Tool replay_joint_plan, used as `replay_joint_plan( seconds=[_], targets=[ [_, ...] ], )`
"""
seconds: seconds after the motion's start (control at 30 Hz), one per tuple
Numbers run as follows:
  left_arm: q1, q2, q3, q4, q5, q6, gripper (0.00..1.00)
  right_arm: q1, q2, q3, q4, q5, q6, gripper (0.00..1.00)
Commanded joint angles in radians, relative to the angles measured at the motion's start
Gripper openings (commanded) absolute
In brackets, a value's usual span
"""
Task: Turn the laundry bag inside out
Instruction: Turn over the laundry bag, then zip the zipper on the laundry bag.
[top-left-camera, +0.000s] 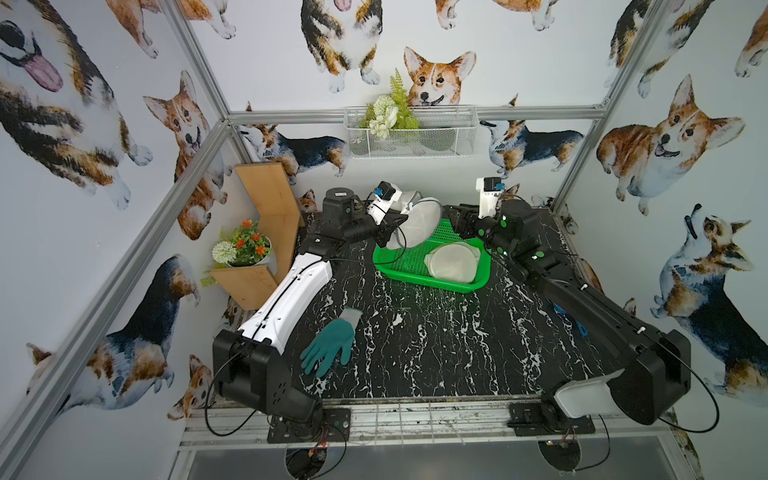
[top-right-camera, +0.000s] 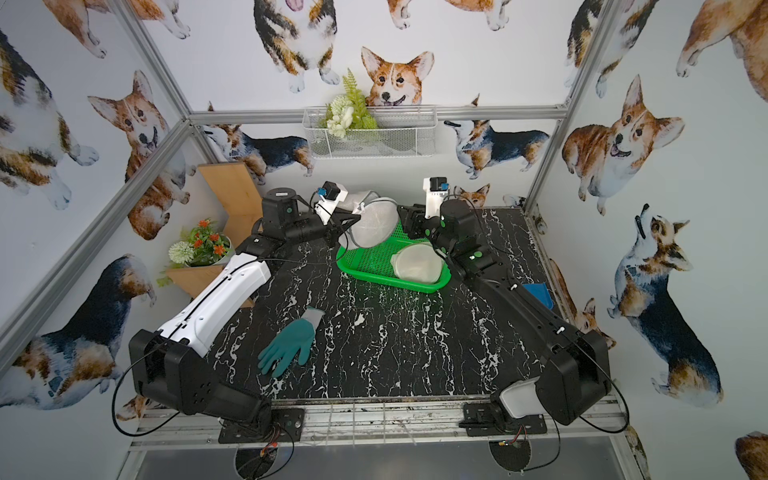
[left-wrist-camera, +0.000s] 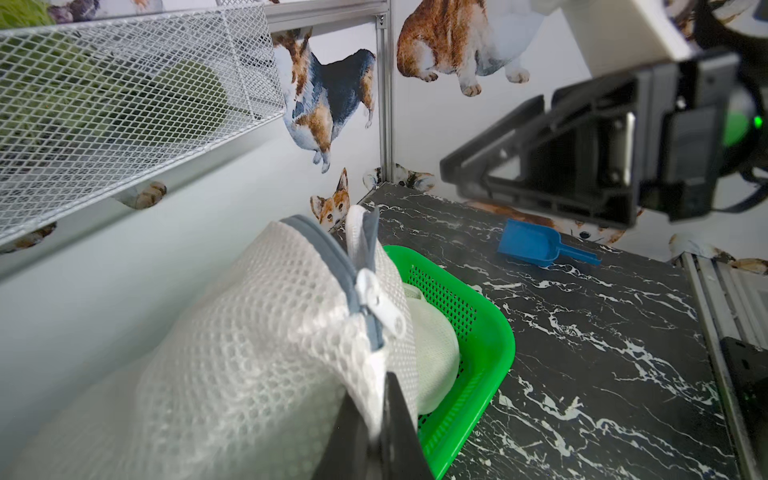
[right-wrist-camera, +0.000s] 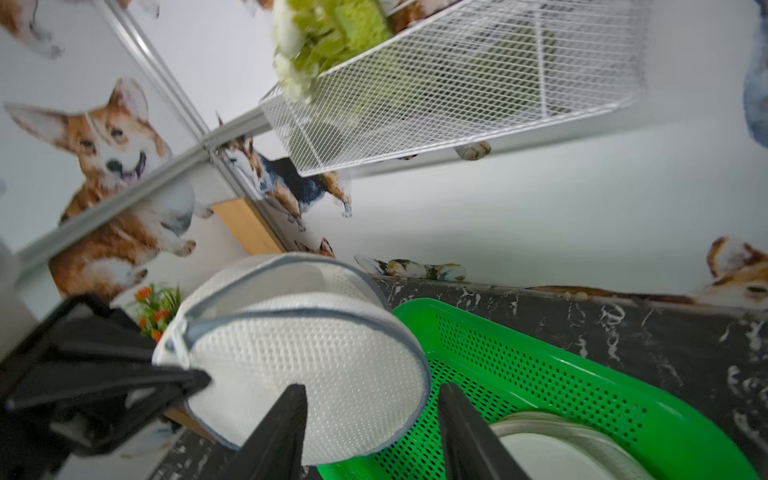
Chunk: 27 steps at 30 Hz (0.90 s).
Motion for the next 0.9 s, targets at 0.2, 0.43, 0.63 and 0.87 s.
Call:
replay_joint_plan(
  seconds=[0.2,0.43,0.63,0.87],
  targets=[
    [-0.023,0.017,0.063,-0.071,0.075,0.0,0.0,0.1,0.026,-0.029,0.209,0.081,-0.6,0.47],
    [-0.028,0.011,0.07,-0.09,0.082,-0.002,0.0,0.144,0.052,-0.017,0.287,0.108,-0.773,0.51],
    [-0.028,0.012,0.073,-0.103,0.081,0.004,0.0,0.17,0.055,-0.014,0.312,0.134,-0.862,0.53],
    [-0.028,0.017,0.081,-0.111,0.09,0.006,0.0,0.186,0.08,-0.001,0.302,0.144,-0.936,0.53]
  ],
)
